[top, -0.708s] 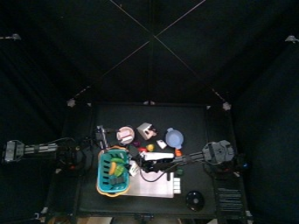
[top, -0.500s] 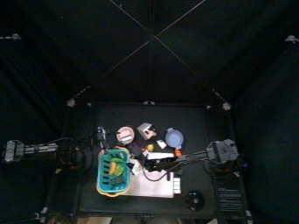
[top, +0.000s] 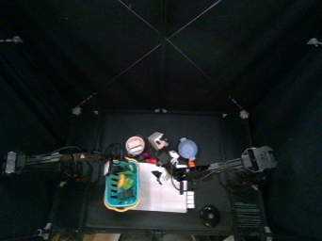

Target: Grab starfruit

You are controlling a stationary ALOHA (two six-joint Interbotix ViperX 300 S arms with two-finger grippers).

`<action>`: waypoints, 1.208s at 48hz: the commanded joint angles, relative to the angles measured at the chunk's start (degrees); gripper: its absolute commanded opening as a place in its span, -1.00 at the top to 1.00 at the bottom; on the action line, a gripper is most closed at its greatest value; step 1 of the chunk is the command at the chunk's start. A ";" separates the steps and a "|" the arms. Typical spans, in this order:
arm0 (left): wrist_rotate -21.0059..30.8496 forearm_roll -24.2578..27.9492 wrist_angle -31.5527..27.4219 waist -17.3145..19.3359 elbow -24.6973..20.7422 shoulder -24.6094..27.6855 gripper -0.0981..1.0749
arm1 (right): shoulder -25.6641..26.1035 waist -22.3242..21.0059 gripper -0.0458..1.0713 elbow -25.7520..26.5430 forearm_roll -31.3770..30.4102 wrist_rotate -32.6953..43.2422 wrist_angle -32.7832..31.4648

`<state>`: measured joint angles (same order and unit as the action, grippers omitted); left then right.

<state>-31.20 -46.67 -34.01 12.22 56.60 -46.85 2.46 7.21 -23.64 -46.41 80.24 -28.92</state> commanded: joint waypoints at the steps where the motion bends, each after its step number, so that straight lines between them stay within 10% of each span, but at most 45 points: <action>1: 2.90 -1.67 -4.75 0.70 -4.04 0.26 -0.67 | 3.25 -0.62 -0.62 -1.14 -0.18 0.09 0.18; 11: 21.09 1.32 -8.88 4.57 -7.65 0.26 -0.67 | 6.77 -0.70 -0.62 -5.80 -0.26 0.09 0.18; 23: 49.04 17.23 -13.10 5.19 -6.42 1.58 -0.67 | 10.90 -1.23 -0.62 -10.72 -0.53 0.18 0.18; 40: 82.53 36.91 -14.33 -8.53 -6.42 5.36 -0.67 | 11.95 -2.90 -0.62 -14.06 -0.53 0.18 0.26; 58: 97.12 44.74 -16.08 -16.96 -9.23 15.12 -0.67 | 11.60 -3.52 -0.62 -14.24 -0.97 0.09 0.53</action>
<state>64.07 -2.81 -49.92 -3.96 49.04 -33.31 12.92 3.87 -38.32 -47.02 80.33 -28.56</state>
